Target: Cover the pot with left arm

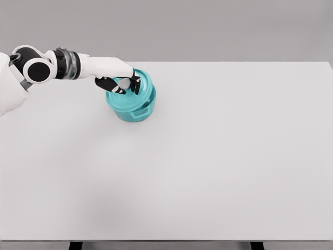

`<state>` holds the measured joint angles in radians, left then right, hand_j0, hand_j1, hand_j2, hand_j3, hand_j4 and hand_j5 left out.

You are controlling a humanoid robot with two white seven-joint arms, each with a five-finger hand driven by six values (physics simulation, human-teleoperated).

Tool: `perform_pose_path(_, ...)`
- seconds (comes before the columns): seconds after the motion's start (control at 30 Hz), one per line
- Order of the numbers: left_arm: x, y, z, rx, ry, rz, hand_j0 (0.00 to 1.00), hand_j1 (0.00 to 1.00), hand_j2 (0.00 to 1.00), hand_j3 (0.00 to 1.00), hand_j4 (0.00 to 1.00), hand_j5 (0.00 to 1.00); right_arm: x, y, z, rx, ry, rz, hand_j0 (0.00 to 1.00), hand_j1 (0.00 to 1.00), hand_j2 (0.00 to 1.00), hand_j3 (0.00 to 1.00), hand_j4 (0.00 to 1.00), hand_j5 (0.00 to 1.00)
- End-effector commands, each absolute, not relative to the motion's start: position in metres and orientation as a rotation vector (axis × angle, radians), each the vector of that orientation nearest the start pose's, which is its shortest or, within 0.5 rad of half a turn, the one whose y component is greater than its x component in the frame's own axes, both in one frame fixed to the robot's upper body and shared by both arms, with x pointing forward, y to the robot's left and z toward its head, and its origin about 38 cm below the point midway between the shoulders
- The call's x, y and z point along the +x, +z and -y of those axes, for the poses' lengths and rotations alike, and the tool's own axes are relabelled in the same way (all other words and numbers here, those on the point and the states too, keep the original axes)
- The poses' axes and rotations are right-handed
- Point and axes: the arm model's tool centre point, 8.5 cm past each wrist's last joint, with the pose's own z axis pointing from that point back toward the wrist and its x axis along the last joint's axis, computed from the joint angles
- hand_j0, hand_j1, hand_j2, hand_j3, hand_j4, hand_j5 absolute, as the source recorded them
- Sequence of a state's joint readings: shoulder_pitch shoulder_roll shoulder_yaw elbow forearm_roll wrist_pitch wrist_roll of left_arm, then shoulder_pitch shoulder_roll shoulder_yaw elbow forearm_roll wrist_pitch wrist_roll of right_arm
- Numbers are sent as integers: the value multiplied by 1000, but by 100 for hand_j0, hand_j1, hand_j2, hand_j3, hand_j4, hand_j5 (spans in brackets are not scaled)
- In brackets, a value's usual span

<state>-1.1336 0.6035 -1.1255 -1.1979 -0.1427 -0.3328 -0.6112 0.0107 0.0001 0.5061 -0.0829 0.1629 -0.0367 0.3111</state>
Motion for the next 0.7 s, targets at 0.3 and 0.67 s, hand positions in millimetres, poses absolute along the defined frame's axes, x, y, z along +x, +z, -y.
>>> perform_pose_path(0.3, 515, 246, -201, 259, -2068, 1238, 68, 68, 68, 68, 68, 68, 7, -262, 234, 245, 678, -25, 100, 100, 100, 100, 100, 100)
perform_pose_path(0.67, 515, 243, -201, 253, -2066, 1236, 74, 74, 74, 74, 74, 74, 6, -262, 234, 246, 678, -26, 100, 100, 100, 100, 100, 100)
